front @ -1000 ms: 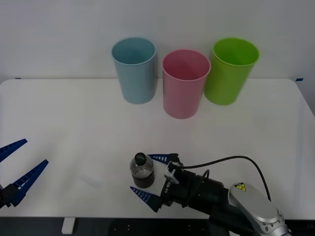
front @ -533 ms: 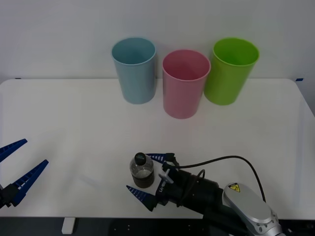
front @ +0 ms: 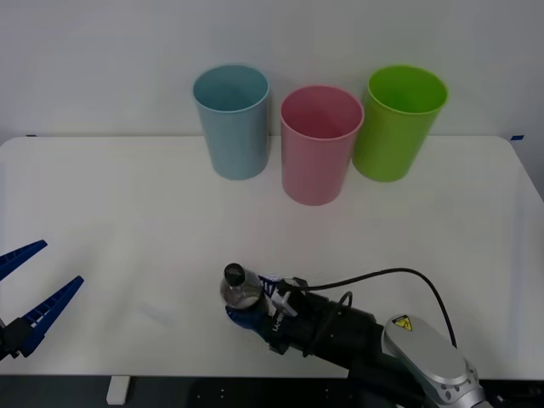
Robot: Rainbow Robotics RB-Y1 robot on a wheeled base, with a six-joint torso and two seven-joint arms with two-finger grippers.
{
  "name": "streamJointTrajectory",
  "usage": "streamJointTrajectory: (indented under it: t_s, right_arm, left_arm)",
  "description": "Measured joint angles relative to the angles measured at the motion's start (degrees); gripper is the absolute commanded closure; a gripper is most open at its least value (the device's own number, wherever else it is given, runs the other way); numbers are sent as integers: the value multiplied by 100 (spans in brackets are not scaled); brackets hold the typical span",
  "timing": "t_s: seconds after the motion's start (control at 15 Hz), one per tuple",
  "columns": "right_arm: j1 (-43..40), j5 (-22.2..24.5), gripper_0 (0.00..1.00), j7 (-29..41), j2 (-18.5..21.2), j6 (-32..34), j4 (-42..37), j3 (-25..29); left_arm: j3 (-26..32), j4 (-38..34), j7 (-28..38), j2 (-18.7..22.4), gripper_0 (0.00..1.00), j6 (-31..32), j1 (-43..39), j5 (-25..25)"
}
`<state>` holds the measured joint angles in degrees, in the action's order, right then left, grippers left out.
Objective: Grasp the object on the table and drop it into the matching bin: aluminum can to the light blue bin, PET bottle to the pink bin.
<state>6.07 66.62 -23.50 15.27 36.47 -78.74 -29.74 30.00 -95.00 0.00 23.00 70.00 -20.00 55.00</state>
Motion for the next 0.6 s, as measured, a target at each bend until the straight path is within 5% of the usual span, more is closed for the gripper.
streamJointTrajectory:
  t_s: [0.6]
  right_arm:
    - [-11, -76, 100, 151, -53, -68, -68, 49]
  left_arm:
    - [0, 0, 0, 0, 0, 0, 1, 0]
